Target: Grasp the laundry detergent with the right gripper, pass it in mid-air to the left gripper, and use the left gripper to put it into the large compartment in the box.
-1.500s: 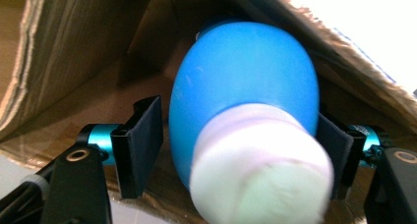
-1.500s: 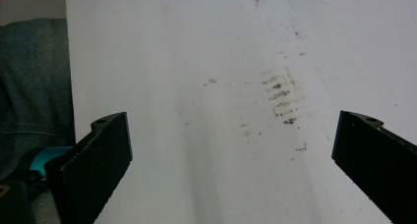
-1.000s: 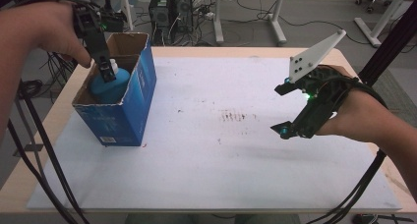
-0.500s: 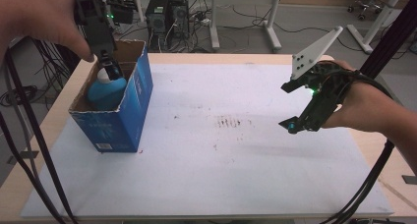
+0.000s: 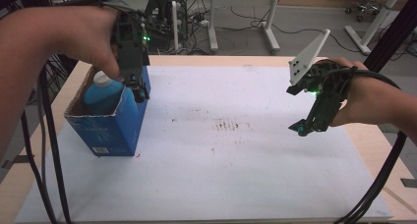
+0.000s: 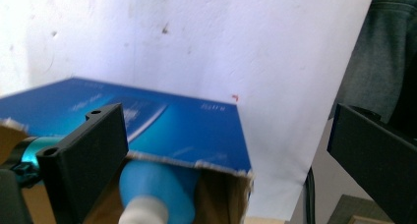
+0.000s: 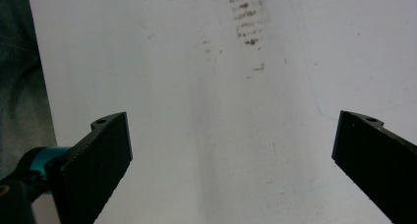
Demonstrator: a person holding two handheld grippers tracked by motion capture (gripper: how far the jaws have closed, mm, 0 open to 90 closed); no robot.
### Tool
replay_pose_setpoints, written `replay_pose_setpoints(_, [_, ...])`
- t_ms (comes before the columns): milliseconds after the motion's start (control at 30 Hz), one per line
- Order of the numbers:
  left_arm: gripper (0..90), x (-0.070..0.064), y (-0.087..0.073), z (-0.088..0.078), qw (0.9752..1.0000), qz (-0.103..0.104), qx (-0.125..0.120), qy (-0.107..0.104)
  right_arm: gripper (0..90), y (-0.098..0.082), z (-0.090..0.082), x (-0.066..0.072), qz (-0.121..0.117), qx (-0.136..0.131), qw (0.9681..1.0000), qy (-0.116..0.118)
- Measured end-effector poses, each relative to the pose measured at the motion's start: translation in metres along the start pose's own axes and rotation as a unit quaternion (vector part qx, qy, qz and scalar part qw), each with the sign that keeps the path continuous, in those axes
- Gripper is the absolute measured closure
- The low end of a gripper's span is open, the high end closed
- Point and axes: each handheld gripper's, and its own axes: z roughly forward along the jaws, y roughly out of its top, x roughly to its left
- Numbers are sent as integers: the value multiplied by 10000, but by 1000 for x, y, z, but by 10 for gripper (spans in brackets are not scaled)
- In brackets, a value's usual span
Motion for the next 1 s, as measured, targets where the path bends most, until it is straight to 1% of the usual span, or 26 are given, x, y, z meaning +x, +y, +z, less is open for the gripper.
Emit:
replay_pose_setpoints(167, [17,0,8,10,9999,65,-73,-63,7,-5,6,-1,-61,309,9994,113])
replay_pose_setpoints(267, [16,1,11,15,9999,67,-28,-105,7,-7,8,-2,-43,508,9986,152])
replay_pose_setpoints(400, [16,2,14,21,9999,69,25,-154,7,-7,10,-5,-83,629,9978,182])
replay_pose_setpoints(567, [17,3,17,24,9998,66,59,-175,7,-5,12,-5,-115,698,9973,192])
replay_pose_setpoints(700, [17,3,20,25,9998,78,7,-169,7,-3,13,-5,-155,700,9973,182])
replay_pose_setpoints(800, [17,3,22,27,9998,79,26,-182,7,-2,10,-5,-195,671,9974,153])
replay_pose_setpoints(833, [16,4,23,28,9998,88,32,-176,7,-2,9,-5,-165,647,9977,144])
replay_pose_setpoints(1000, [17,3,26,29,9998,120,27,-166,7,-3,6,-6,-174,702,9973,119])
